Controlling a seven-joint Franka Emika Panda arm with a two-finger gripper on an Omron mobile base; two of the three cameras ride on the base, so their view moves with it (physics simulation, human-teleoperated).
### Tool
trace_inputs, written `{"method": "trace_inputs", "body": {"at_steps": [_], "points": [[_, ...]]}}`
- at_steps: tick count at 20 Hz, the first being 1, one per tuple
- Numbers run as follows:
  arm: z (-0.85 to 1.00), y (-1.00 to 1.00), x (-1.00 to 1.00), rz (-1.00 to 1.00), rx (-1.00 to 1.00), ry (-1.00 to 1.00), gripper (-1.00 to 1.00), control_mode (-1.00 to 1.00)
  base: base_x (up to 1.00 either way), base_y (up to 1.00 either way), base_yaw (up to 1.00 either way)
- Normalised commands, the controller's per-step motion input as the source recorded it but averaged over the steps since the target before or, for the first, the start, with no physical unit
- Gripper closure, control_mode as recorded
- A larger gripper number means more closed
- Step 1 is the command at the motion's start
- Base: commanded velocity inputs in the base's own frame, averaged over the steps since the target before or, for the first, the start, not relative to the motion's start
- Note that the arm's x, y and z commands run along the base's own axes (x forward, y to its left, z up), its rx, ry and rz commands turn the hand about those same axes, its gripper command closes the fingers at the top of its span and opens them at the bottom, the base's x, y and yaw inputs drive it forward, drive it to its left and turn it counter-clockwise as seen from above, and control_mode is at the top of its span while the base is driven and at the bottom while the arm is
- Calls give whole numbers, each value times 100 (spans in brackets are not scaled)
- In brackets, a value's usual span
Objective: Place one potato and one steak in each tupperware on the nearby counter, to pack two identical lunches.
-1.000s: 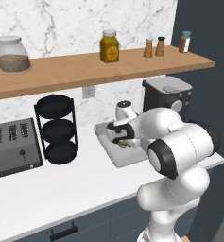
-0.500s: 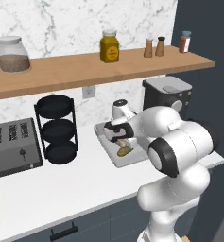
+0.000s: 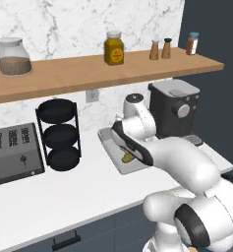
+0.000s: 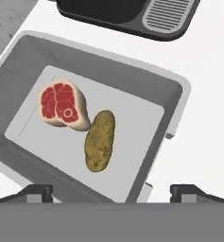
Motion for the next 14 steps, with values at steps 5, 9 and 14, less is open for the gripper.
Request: {"method": "trace_inputs", "body": {"at_steps": [5,9,14], "points": [[98,-1,-61,56,-12,3,-100,-100,0,0,0],[68,0,-99,39,-11,19,-100,-100,0,0,0],[48,0,-100,15,-4,25,-100,-100,0,0,0]]}}
